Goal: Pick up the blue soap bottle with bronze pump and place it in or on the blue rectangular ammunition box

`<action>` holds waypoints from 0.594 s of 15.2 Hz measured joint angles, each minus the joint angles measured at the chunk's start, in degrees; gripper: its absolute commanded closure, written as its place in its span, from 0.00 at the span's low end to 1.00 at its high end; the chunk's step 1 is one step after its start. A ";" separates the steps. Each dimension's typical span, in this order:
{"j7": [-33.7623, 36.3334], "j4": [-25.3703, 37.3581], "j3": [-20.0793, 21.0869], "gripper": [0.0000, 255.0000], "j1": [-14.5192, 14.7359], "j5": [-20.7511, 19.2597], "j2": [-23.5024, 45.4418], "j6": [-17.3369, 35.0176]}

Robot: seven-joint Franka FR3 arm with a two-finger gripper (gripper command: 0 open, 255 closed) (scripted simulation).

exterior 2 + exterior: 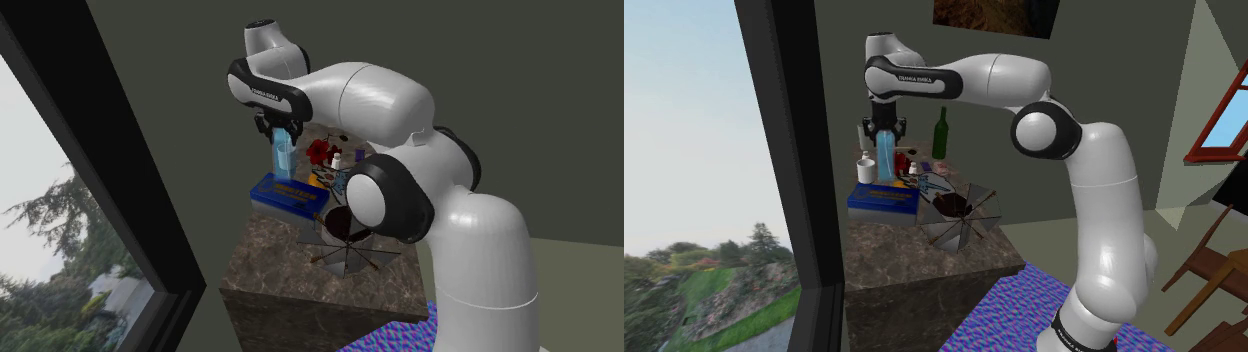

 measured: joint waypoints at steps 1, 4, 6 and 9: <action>-0.04 -0.54 -0.03 1.00 -0.15 0.00 0.03 0.57; 0.29 -3.15 -0.06 1.00 -0.49 -0.03 -0.19 2.93; 0.55 -5.30 -0.06 1.00 -0.78 -0.01 -0.57 4.68; 0.91 -7.11 -0.12 1.00 -0.92 -0.15 -0.33 6.69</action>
